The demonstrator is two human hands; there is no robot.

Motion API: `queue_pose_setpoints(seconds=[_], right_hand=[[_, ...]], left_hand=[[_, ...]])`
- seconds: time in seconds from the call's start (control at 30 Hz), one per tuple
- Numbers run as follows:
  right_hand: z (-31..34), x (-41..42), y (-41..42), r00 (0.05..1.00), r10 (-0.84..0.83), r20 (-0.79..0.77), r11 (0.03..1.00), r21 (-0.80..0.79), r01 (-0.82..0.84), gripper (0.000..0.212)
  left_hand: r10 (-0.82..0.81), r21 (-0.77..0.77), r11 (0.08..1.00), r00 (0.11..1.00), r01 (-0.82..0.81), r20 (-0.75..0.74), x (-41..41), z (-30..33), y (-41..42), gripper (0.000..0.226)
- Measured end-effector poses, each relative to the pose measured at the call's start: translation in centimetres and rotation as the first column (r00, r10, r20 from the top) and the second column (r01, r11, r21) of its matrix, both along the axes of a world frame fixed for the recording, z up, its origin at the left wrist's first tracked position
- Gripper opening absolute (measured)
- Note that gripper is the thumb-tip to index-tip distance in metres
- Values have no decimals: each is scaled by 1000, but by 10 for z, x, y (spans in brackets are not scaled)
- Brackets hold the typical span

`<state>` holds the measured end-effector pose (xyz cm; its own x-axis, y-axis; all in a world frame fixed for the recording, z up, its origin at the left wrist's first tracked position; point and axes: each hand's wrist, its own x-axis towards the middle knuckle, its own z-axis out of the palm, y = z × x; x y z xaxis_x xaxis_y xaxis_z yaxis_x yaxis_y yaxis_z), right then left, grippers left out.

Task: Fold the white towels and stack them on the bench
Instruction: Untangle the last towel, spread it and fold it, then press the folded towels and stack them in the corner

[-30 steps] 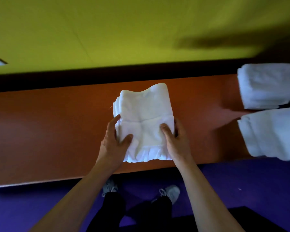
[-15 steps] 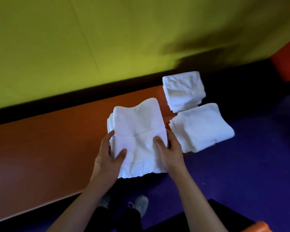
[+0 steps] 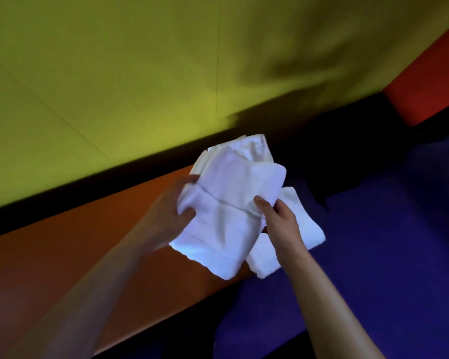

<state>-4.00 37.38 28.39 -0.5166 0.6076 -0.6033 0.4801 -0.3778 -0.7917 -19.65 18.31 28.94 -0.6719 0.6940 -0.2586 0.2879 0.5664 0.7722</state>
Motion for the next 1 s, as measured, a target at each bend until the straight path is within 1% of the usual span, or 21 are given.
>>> queue_pose_setpoints(seconds=[0.07,0.13,0.23,0.3,0.37,0.4,0.47,0.53,0.57,0.6,0.63,0.67,0.73,0.77,0.8,0.83,0.87,0.93,1.0], right_hand=[[-8,-19,18,1000,-27,-15,997,-77,26,26],[-17,-35,34,998,-57,-25,991,-122,54,32],[-27,-55,59,994,-107,-11,986,-128,105,37],[-32,-61,75,993,-113,20,985,-128,114,30],[-38,-63,90,996,-83,41,987,-132,88,18],[-43,-65,97,996,-64,56,989,-129,71,17],[-57,-66,110,990,-6,141,999,-51,14,27],[-76,-67,124,958,92,270,985,117,-128,39],[-86,-65,129,933,121,339,955,215,-202,40],[-92,-62,134,912,116,393,919,307,-249,38],[-97,-59,138,910,90,405,881,394,-263,41],[-101,-55,141,920,60,388,825,500,-265,46],[-106,-47,144,930,87,358,623,709,-331,53],[-106,-45,145,921,157,356,508,771,-385,55],[-111,-43,146,893,251,373,406,797,-447,57],[-116,-42,147,846,344,406,324,795,-513,56],[-122,-42,148,795,413,444,270,774,-573,55],[-132,-41,151,722,477,501,237,718,-654,54],[-137,-40,155,702,488,518,244,691,-680,56]], left_hand=[[-71,-87,994,995,64,-73,-34,0,36,66],[-158,-131,982,976,139,-146,-64,-4,70,66],[-244,-220,956,944,196,-221,-98,-11,118,70],[-261,-301,936,936,184,-239,-112,-13,147,70],[-279,-356,917,927,179,-252,-122,-20,172,66],[-296,-383,906,919,183,-262,-125,-23,183,64],[-343,-455,871,892,185,-294,-131,-41,199,64],[-372,-548,823,869,146,-326,-132,-65,206,71],[-375,-599,793,864,112,-335,-128,-79,205,76],[-375,-644,761,862,78,-340,-122,-93,201,78],[-360,-666,745,866,44,-346,-113,-106,195,78],[-323,-660,751,876,6,-359,-103,-119,188,73],[-248,-610,792,893,-36,-375,-84,-142,171,60],[-240,-595,803,896,-33,-373,-76,-148,165,57],[-245,-596,803,895,-28,-372,-69,-153,159,58],[-242,-596,802,893,-36,-380,-64,-156,155,58],[-219,-595,802,896,-60,-386,-59,-156,154,55],[-166,-569,816,901,-102,-400,-52,-155,155,53],[-127,-547,827,902,-133,-412,-45,-148,161,52]])
